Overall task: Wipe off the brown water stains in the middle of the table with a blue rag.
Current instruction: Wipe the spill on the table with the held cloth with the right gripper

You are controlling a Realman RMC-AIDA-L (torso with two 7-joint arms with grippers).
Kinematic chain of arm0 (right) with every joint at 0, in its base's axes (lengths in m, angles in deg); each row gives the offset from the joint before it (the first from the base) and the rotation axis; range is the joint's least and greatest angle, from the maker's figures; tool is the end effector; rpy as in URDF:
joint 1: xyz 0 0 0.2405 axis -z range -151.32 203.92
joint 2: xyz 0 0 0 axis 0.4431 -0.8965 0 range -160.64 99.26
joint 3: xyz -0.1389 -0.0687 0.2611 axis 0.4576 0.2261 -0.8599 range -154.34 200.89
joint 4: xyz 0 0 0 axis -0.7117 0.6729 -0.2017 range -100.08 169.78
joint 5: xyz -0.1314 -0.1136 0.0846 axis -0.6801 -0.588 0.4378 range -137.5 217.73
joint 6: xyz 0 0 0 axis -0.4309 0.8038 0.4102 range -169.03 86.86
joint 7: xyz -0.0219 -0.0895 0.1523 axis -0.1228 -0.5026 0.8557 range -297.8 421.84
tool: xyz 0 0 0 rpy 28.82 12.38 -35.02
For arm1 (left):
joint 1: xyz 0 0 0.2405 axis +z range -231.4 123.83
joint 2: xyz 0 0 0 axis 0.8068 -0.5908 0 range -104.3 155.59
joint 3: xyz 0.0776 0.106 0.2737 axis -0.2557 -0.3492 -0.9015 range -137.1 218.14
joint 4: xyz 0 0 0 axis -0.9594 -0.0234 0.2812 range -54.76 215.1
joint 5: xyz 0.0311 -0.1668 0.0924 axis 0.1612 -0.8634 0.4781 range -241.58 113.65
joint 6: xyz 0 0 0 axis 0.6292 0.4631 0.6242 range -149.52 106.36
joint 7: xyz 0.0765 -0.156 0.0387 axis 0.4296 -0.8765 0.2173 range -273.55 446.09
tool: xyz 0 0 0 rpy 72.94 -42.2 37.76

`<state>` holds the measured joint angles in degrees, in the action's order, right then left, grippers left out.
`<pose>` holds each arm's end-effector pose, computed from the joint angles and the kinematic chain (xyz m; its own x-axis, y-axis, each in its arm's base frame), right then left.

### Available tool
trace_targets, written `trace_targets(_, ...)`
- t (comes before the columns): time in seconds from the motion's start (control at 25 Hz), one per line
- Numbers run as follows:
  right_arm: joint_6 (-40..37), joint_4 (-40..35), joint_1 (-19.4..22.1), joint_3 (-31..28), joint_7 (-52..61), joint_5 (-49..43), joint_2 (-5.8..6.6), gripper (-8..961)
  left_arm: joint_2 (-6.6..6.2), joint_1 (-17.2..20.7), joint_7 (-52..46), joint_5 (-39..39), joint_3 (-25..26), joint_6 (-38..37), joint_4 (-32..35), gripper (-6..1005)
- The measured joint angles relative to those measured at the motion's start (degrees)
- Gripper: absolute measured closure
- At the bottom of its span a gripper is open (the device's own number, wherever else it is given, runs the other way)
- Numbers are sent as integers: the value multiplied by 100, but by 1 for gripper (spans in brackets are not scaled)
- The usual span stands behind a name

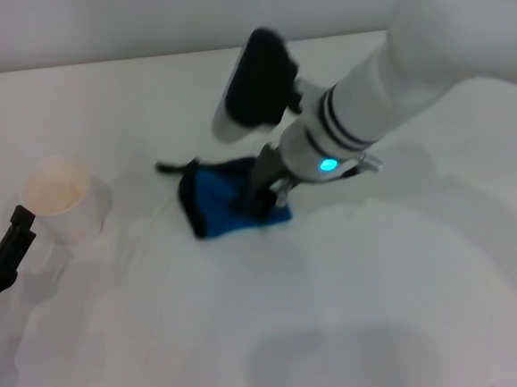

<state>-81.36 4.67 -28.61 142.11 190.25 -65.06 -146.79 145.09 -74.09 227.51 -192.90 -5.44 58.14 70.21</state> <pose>0.2137 0.4233 -0.1726 0.9017 -0.3943 0.1775 -0.3179 -0.8827 -0.3462 -0.3713 0.2917 -0.0703 0.3231 0.2043 0.9240 0.9316 -0.2403 -0.2727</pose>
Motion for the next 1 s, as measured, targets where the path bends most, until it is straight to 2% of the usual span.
trace_targets(0.08,-174,-390,116,237,0,-4,-1,861,0,0,0,-3,0,0,2,109)
trace_targets(0.36,-342,-750,158,574,0,35,-2,864,0,0,0,-8,0,-1,3,108)
trace_targets(0.48,-152,-816,255,582,-1,108,-14,866,0,0,0,-9,0,-5,3,108)
trace_targets(1.0,930,-258,269,466,44,335,-17,870,0,0,0,-9,0,-10,3,109)
